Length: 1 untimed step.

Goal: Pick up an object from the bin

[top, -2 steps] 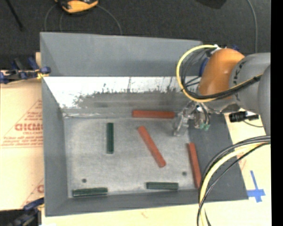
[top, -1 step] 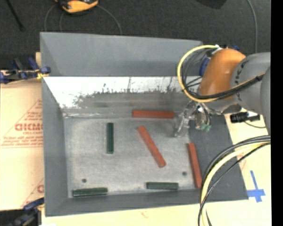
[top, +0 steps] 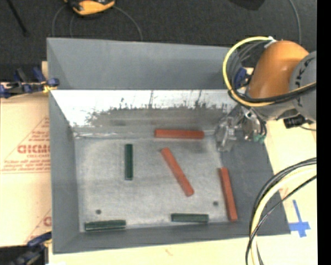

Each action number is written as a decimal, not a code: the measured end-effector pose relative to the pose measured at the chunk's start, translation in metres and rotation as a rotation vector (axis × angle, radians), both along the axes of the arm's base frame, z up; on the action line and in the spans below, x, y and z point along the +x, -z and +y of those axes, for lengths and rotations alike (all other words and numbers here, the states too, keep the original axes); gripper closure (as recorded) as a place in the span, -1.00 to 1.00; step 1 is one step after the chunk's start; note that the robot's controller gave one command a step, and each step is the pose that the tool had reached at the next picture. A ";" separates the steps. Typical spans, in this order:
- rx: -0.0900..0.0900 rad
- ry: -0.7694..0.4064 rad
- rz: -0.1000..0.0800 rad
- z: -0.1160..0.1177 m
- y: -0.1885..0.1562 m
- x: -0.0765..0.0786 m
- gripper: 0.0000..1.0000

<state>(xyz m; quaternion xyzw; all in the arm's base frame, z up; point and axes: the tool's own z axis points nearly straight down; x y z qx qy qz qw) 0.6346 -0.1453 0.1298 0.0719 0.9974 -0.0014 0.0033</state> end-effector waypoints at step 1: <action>0.005 0.080 0.003 0.080 0.059 -0.053 -1.00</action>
Offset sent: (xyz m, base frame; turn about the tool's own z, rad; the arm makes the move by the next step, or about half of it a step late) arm 0.0000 0.0000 0.0000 0.0000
